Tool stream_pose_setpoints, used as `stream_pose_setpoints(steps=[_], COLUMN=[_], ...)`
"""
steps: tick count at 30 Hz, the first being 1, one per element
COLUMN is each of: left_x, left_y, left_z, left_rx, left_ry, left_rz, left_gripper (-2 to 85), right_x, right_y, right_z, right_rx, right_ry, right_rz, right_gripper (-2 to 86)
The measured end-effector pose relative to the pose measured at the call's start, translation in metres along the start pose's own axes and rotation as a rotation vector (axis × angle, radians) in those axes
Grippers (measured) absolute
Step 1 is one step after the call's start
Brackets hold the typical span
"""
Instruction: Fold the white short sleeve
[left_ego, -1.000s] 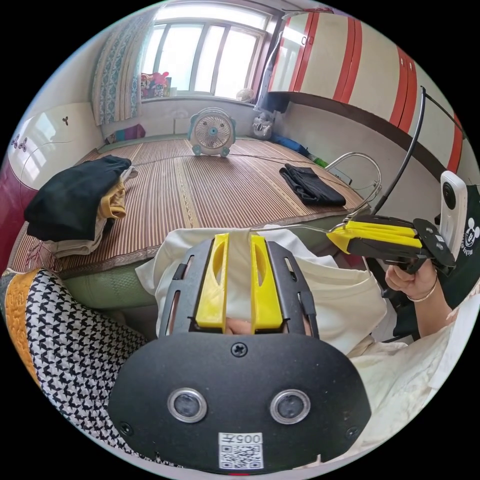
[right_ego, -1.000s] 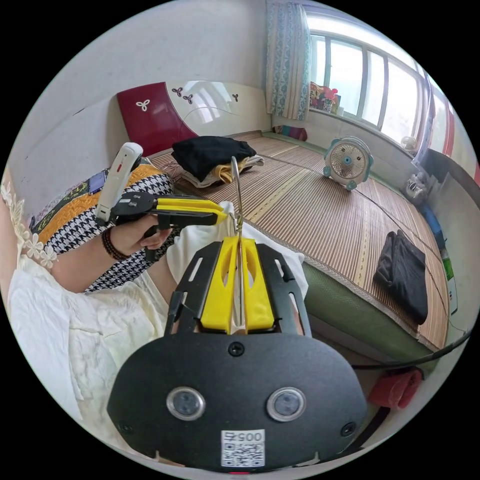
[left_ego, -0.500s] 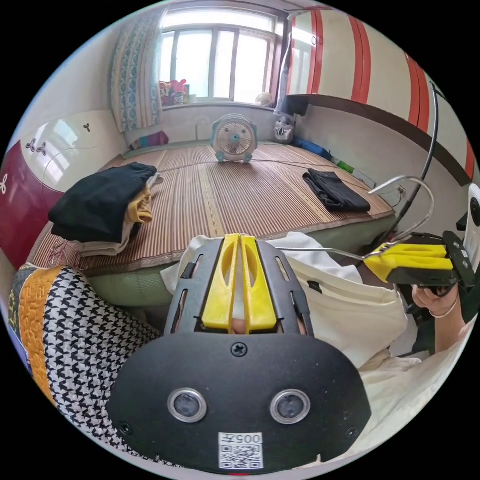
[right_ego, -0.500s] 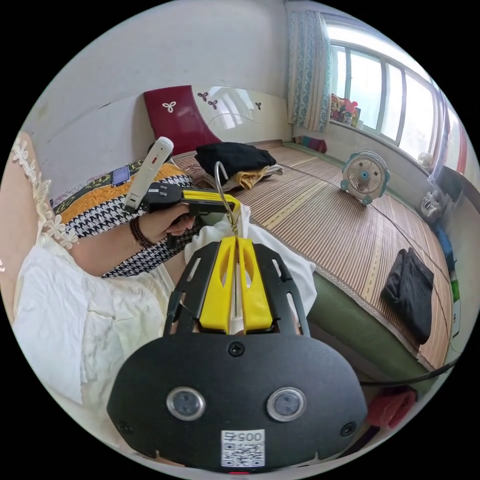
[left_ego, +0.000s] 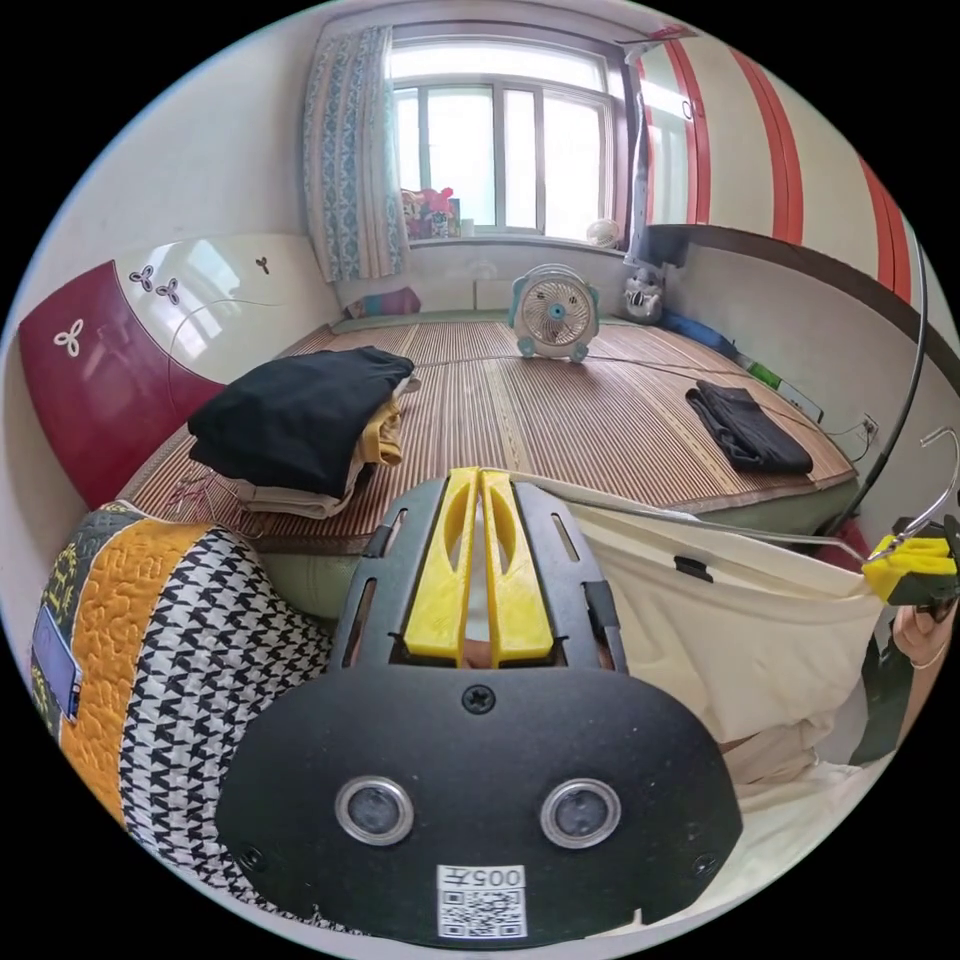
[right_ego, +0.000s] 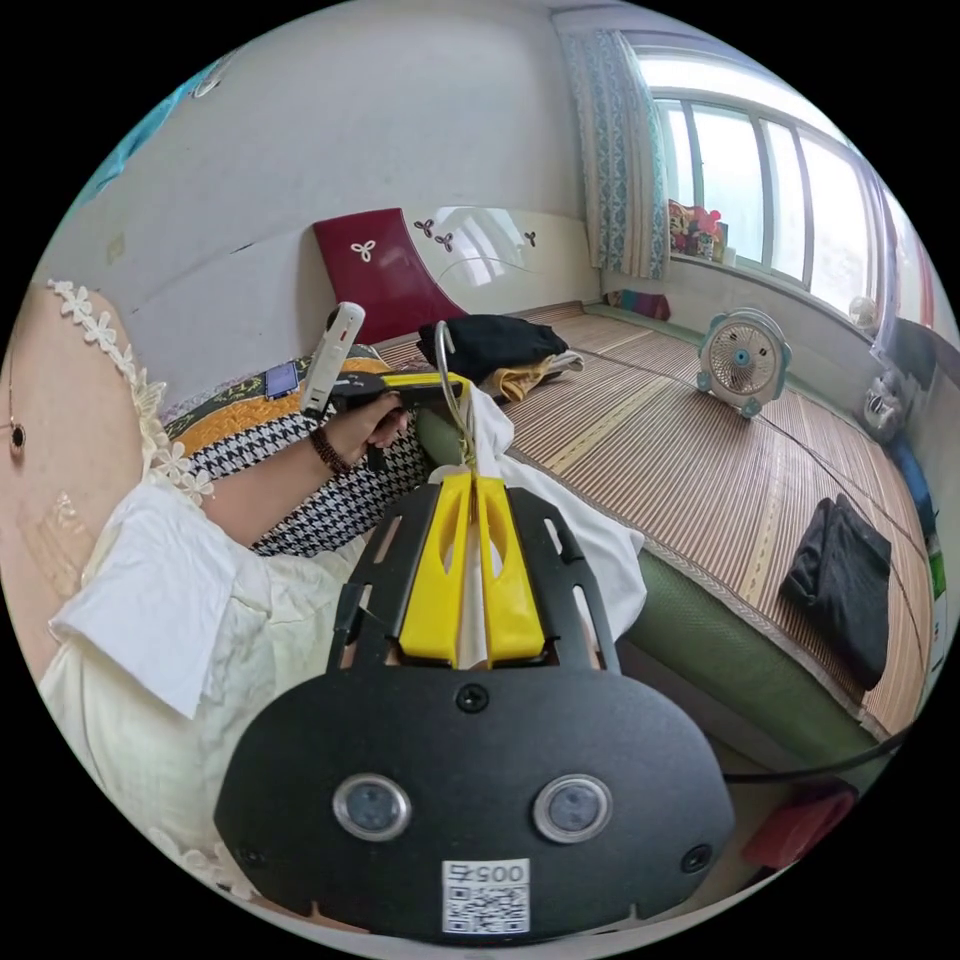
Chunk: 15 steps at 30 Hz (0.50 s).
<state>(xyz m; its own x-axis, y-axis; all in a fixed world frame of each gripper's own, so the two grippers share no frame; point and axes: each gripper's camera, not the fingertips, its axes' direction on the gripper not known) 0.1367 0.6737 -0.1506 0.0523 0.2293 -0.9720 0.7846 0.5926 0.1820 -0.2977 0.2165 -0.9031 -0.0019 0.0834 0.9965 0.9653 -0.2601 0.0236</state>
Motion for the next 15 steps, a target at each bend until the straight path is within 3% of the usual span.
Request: stream_pose_setpoints(steps=[11,15], left_x=[-0.004,0.010], left_y=[0.000,0.001], left_z=[0.013,0.030], left_rx=[-0.053,-0.163], left_ry=[0.082,0.162], left_rz=[-0.043,0.020], left_gripper=[-0.4,-0.2], right_x=[0.016,0.015], right_y=[0.015,0.015], right_z=[-0.017,-0.011], right_rx=[0.050,0.034], right_ry=[-0.006,0.027], right_rz=[0.096,0.109], right_gripper=[-1.6,-1.6])
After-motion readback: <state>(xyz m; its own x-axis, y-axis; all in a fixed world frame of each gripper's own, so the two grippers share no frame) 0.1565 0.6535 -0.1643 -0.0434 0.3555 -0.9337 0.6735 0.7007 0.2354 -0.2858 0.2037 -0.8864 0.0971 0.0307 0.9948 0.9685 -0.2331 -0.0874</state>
